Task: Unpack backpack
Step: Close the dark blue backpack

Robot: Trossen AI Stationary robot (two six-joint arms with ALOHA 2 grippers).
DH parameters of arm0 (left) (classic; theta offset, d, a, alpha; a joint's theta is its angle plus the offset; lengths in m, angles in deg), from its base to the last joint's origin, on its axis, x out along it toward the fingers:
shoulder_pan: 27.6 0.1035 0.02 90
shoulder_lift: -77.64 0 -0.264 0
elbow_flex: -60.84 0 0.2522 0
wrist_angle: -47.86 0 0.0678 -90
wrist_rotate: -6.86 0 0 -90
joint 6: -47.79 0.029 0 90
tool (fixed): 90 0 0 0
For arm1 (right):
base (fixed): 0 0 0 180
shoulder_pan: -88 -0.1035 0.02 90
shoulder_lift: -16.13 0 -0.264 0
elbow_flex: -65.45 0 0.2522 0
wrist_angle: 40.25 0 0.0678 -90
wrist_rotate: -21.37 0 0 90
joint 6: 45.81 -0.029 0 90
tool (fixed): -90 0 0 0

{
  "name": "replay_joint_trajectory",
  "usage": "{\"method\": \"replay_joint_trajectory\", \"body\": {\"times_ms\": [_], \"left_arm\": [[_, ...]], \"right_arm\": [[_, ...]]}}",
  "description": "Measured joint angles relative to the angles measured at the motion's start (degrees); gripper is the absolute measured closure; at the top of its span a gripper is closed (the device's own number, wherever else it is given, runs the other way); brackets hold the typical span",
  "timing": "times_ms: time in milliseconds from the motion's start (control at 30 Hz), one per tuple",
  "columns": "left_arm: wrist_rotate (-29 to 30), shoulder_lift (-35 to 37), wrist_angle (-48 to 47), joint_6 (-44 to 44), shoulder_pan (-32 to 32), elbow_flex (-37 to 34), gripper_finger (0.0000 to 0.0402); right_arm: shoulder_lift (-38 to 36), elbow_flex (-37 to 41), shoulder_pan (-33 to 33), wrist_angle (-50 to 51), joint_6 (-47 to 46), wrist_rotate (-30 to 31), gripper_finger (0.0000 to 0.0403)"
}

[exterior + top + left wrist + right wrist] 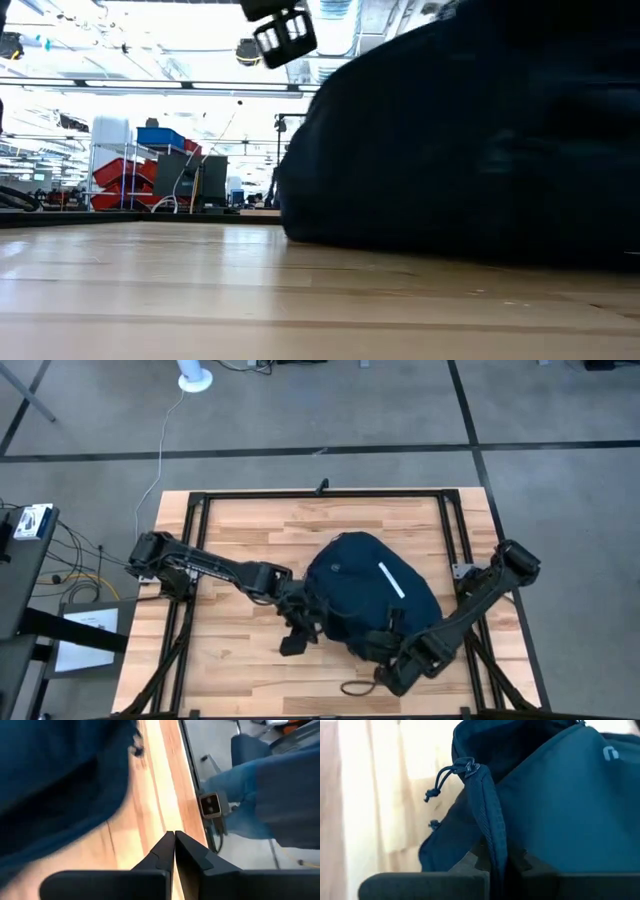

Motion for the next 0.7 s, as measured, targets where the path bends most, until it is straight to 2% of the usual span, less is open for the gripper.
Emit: {"method": "replay_joint_trajectory", "body": {"times_ms": [100, 267, 400, 533, 600, 700], "left_arm": [[1.03, -0.02, 0.09, -3.25, -2.41, -0.09, 0.0401], [19.17, -0.85, 8.65, -9.83, -5.75, -5.58, 0.0401], [22.25, -0.5, 20.48, -16.36, -6.88, -12.11, 0.0401], [28.88, -0.71, 36.58, -22.48, -8.51, -19.09, 0.0401], [30.15, -0.65, 42.79, -24.82, -8.6, -21.05, 0.04], [30.84, -0.97, 45.08, -28.26, -8.24, -22.03, 0.0379]], "right_arm": [[0.02, 0.0, 2.44, -1.38, 2.7, 0.08, 0.0403], [0.03, -0.02, 4.62, -2.59, 6.24, 0.22, 0.0403], [0.04, -0.02, 4.43, -2.21, 6.65, 0.14, 0.0403], [0.04, -0.02, 4.3, -2.18, 7.29, -0.02, 0.0403], [0.04, -0.02, 4.05, -2.16, 7.3, -0.03, 0.0403], [0.04, -0.02, 3.71, -2.2, 7.97, -0.03, 0.0403]]}}
